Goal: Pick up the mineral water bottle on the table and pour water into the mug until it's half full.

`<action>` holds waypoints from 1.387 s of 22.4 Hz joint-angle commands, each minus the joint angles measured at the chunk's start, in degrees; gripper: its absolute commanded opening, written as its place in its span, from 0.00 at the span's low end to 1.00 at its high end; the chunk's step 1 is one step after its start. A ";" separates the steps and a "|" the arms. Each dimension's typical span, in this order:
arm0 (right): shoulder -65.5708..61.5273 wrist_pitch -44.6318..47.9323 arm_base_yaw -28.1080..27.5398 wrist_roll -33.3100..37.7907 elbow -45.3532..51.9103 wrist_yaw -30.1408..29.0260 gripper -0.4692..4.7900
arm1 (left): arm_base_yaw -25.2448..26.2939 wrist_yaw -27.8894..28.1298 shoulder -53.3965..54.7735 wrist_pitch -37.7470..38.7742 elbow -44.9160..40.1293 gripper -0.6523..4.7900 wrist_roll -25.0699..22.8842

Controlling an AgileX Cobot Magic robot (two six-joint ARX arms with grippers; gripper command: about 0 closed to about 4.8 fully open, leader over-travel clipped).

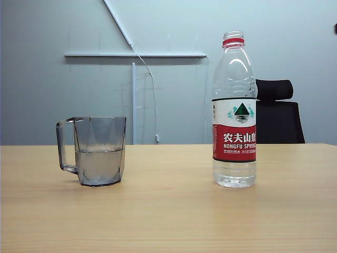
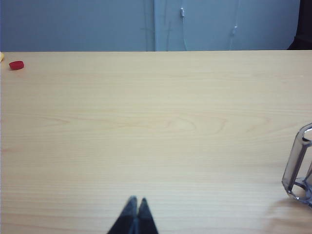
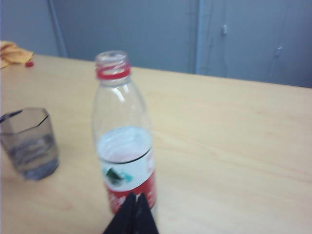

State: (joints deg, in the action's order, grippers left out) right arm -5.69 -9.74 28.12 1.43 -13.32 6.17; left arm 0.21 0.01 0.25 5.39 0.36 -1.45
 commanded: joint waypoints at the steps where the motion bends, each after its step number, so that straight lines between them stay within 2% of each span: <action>1: 5.57 -2.16 -4.72 -0.22 -0.26 0.15 0.08 | 0.02 -0.20 0.09 -0.22 0.15 0.12 0.17; 4: 5.53 -1.84 -10.73 -0.17 -0.33 0.13 0.08 | 0.02 -0.20 0.11 -0.15 0.15 0.12 0.17; 7: 5.66 -1.70 -19.54 2.01 0.92 -0.98 0.08 | 0.04 -0.26 0.11 -0.11 0.15 0.12 0.17; 10: 5.66 0.52 -23.08 1.99 3.43 -1.70 0.08 | 0.04 -0.22 0.11 -0.09 0.15 0.12 0.17; 14: 5.70 7.52 -27.02 1.99 9.05 -7.34 0.08 | 0.04 -0.22 0.11 -0.09 0.15 0.12 0.17; 20: 5.70 12.57 -29.24 1.95 12.07 -11.21 0.08 | 0.04 -0.24 0.11 -0.07 0.15 0.12 0.17; 26: 5.70 14.51 -29.14 -0.46 13.29 -10.45 0.08 | 0.04 -0.22 0.11 -0.09 0.15 0.12 0.17; 31: 5.70 14.53 -28.85 -0.90 13.29 -6.62 0.08 | 0.04 -0.24 0.11 -0.07 0.15 0.12 0.17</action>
State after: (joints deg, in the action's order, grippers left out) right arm -0.05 3.55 -0.99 0.71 -0.30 -1.76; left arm 0.21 -0.01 0.25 5.61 0.38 -1.45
